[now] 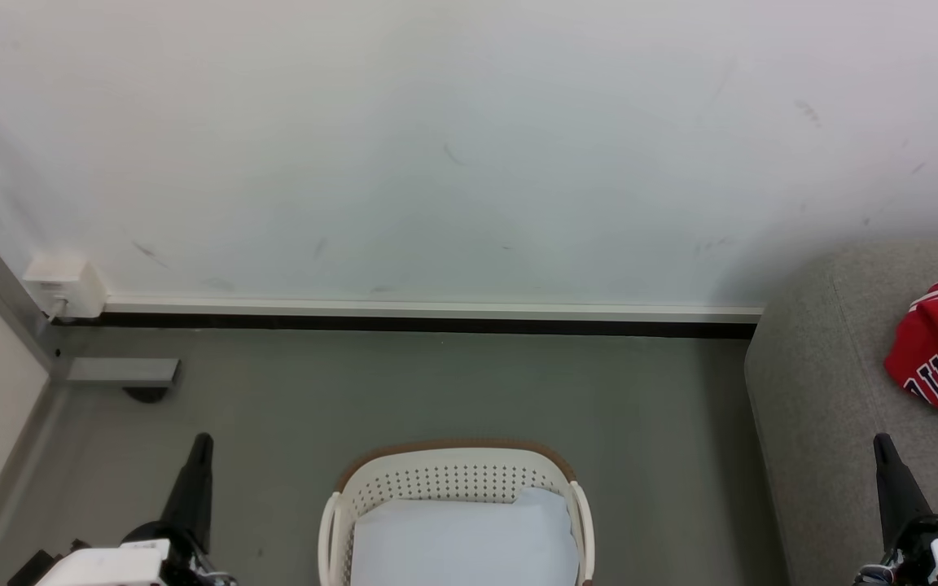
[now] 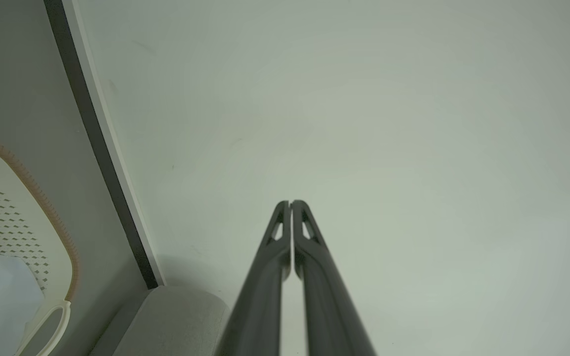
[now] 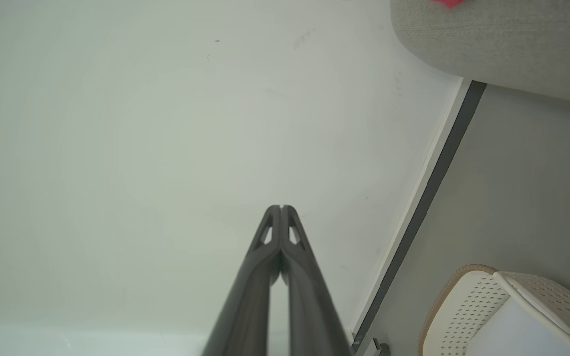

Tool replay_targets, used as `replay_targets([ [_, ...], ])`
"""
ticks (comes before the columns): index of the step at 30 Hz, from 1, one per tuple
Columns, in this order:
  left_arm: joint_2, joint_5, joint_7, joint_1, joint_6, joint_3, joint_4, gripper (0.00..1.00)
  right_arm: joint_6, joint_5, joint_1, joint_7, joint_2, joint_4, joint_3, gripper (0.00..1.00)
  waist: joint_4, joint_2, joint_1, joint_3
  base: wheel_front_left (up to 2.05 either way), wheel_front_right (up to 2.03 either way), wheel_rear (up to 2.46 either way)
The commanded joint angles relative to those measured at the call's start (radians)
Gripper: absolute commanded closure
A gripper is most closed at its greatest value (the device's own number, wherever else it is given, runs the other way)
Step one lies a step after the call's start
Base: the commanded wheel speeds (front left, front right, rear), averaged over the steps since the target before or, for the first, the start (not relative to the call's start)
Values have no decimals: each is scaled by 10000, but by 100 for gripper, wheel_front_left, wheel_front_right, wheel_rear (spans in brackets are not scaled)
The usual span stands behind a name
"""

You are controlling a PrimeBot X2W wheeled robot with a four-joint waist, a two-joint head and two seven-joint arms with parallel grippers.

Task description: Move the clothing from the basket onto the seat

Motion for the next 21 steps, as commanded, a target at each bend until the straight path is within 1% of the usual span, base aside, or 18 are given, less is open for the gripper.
replay_targets([
  [1, 70, -138, 35, -69, -42, 23, -27, 100, -21, -50, -120, 32, 4, -41, -42, 100, 0, 0, 0, 0, 0, 0, 0],
  [21, 70, -139, 35, -68, -42, 22, -28, 100, -21, -56, -121, 33, 5, -41, -47, 100, 0, 0, 0, 0, 0, 0, 0],
])
